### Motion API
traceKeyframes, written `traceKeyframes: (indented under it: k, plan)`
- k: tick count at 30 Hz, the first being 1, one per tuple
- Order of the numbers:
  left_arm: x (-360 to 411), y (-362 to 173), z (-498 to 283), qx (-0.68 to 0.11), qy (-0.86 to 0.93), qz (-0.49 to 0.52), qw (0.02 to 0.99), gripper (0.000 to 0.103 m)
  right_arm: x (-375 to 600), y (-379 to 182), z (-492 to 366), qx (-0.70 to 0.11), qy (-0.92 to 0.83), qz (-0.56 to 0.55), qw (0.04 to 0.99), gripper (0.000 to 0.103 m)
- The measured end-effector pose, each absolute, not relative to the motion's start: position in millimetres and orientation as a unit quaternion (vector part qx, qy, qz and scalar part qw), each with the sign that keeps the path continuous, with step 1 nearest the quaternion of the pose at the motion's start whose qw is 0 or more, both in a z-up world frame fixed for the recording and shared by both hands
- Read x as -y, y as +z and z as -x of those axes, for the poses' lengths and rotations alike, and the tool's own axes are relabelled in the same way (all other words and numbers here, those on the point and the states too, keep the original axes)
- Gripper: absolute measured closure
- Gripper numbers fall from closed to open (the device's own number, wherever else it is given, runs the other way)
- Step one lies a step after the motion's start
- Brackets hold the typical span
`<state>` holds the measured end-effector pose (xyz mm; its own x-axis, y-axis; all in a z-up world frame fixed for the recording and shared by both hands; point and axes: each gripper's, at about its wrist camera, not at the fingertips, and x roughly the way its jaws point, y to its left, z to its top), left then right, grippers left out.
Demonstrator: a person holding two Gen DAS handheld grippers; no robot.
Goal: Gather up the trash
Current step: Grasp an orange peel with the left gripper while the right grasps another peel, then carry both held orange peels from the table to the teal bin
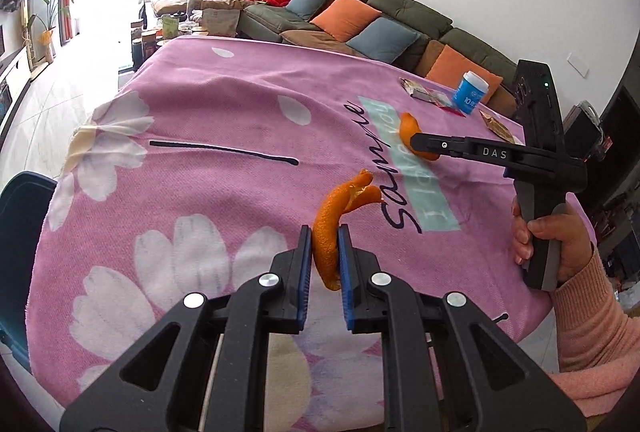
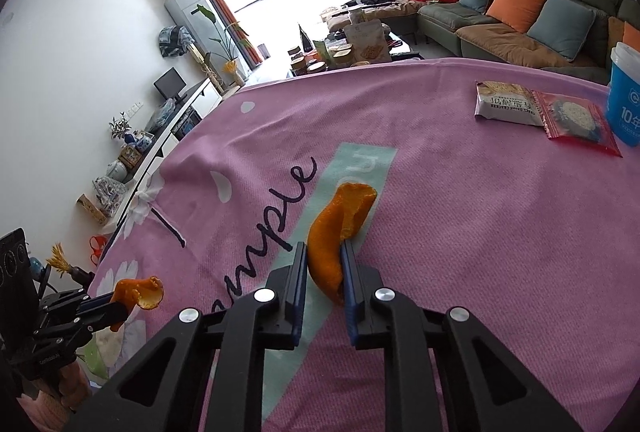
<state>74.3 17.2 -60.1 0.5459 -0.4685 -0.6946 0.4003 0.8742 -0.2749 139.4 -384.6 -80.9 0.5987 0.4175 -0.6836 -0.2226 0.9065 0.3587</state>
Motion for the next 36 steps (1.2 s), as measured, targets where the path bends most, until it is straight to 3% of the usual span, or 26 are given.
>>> traceKeyframes:
  k: [36]
  plan:
    - [-63.9, -50.9, -67.9, -0.389, -0.178, 0.069, 0.901, 0.090, 295.1, -54.9, -88.1, -0.372, 0.302, -0.103, 0.872, 0.090]
